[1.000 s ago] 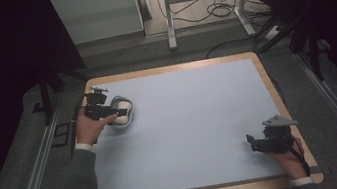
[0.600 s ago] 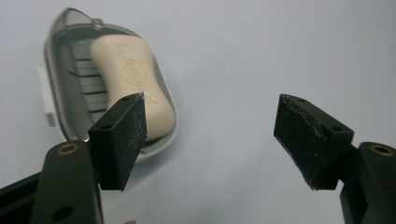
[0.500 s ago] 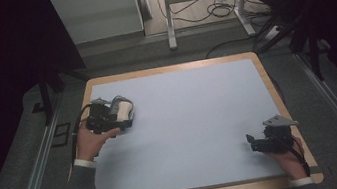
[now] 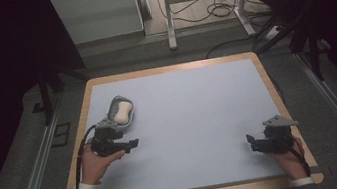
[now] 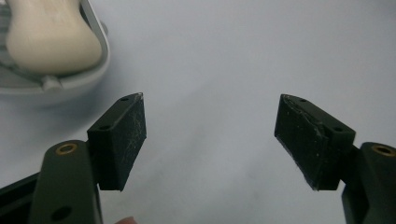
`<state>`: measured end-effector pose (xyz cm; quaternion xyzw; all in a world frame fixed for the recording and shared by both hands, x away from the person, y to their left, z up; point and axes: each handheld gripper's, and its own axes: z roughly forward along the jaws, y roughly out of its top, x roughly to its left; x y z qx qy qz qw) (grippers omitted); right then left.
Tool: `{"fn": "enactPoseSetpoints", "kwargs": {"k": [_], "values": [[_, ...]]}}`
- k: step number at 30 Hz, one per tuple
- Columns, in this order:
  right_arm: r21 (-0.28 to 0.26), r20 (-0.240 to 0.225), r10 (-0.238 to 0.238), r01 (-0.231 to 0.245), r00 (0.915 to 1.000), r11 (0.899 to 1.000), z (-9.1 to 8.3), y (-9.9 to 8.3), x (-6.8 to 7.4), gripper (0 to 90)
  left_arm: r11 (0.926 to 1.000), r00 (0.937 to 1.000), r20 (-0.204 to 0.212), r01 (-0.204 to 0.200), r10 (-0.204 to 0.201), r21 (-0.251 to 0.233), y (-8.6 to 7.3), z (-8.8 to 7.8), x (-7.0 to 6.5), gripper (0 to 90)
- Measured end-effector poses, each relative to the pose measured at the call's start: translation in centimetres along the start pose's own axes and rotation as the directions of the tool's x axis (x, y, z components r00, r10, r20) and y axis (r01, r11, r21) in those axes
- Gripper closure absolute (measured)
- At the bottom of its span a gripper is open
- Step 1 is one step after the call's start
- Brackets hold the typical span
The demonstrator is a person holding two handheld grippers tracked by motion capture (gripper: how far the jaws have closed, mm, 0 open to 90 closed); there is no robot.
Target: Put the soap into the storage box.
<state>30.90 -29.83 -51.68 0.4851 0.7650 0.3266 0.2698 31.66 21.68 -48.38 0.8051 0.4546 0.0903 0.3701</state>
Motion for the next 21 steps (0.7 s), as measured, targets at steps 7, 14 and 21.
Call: {"fn": "enactPoseSetpoints", "kwargs": {"k": [7, 14, 21], "values": [[-0.001, 0.001, -0.004, 0.004, 1.0000, 1.000, 0.0, 0.0, 0.0, 9.5, 0.9994, 0.9995, -0.010, 0.031, -0.031, -0.014, -2.3, 0.0, -0.1, 24.9], [-0.015, -0.026, 0.011, -0.011, 0.9996, 1.000, -0.2, 0.2, 0.2, 9.5, 0.9988, 0.9990, -0.007, 0.045, -0.045, -0.021, -3.4, -0.1, -0.1, 24.7], [-0.043, -0.027, -0.002, 0.001, 0.9996, 0.999, -0.6, 0.5, 0.4, 9.5, 0.9995, 0.9994, -0.013, 0.032, -0.032, 0.002, -3.7, 0.4, -0.2, 24.6]]}}
